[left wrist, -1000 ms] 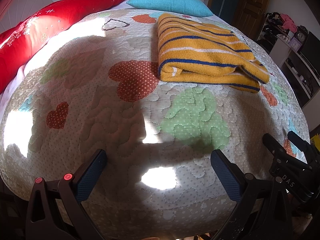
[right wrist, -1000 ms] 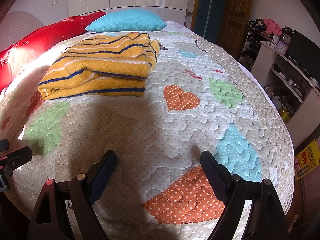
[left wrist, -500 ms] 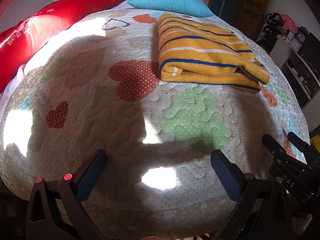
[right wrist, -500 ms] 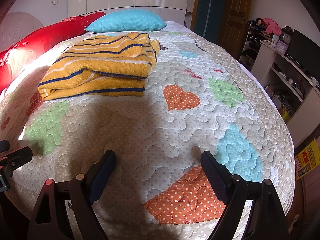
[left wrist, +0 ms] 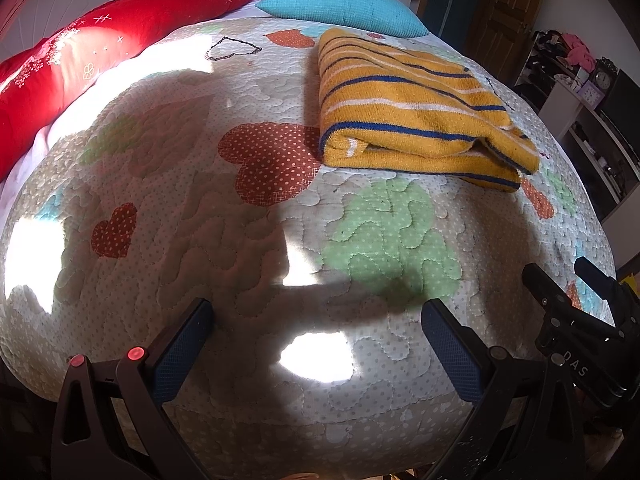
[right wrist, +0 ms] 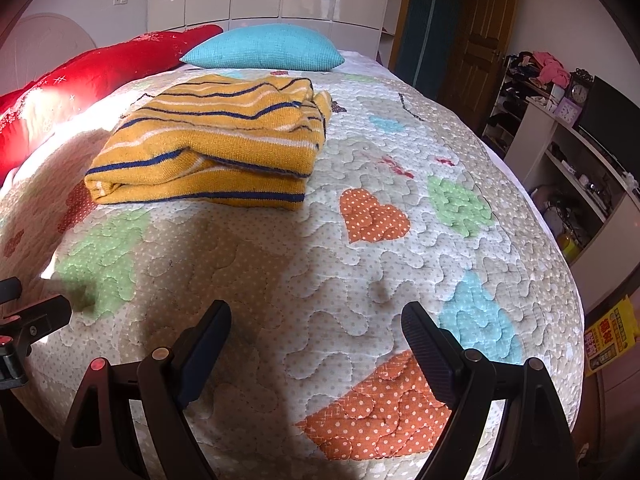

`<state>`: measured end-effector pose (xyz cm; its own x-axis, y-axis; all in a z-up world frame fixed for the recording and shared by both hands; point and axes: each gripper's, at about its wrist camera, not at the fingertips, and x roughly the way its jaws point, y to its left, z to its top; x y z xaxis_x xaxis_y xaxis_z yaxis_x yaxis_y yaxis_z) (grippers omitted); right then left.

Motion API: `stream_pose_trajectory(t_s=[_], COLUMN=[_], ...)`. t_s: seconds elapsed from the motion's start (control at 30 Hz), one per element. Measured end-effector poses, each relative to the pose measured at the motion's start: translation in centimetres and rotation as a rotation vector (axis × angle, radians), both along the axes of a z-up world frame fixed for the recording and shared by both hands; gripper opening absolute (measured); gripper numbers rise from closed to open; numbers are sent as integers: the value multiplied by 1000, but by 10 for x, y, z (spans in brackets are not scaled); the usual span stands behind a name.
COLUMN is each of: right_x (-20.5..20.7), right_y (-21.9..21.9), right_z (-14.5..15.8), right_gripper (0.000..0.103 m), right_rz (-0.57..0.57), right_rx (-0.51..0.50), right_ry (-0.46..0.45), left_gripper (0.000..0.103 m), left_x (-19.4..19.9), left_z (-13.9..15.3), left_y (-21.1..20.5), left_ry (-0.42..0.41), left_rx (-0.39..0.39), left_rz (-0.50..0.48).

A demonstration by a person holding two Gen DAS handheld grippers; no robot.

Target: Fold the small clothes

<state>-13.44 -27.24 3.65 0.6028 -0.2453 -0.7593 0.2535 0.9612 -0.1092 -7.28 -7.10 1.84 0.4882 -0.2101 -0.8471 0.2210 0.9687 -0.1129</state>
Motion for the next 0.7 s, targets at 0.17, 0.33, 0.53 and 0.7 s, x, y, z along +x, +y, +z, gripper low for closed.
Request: stream_pose_trajectory(t_s=[0.17, 0.33, 0.53, 0.7], right_x=[4, 7, 15, 20], right_y=[3, 8, 13, 19], right_z=[4, 3, 4, 4], right_gripper=[90, 90, 90, 91], right_rz=[13, 27, 44, 60], right_rx=[-10, -22, -29, -29], right_ry=[-8, -5, -3, 0], left_gripper=[103, 103, 103, 103], left_x=[0, 2, 6, 6], left_z=[0, 1, 2, 5], left_y=[0, 1, 1, -2], left_ry=[1, 0, -9, -33], left_rx=[-4, -16, -32, -35], left_rz=[0, 3, -4, -24])
